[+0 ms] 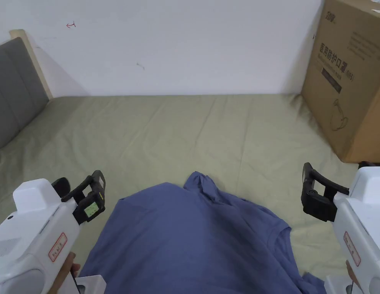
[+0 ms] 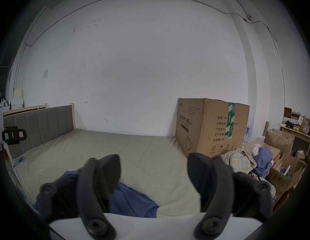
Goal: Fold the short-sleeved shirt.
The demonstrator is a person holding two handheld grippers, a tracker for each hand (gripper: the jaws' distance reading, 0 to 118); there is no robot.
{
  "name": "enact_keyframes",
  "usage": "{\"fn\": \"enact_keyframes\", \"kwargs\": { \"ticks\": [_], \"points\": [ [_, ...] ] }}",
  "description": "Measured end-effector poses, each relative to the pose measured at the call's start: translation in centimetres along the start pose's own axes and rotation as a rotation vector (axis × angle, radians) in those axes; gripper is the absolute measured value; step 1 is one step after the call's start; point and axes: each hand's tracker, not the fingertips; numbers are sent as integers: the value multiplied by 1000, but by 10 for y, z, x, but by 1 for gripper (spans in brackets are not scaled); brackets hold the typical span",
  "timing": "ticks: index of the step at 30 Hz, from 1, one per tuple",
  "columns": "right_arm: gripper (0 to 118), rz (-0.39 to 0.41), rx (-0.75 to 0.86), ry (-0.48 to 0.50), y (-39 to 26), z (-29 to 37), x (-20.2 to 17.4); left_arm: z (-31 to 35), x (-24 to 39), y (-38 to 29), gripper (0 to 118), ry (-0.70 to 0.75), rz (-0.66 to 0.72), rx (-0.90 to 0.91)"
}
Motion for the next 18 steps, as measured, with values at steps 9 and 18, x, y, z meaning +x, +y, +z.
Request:
{"fn": "enact_keyframes", "kwargs": {
  "ticks": [9,18],
  "points": [
    [0,20,-11,26,4,5,-14,-4,-9,-4,0,-49,10,-73],
    [0,18,-32,38,4,-2,-18,-9,-19,-10,0,-37,5,-124]
  ]
}}
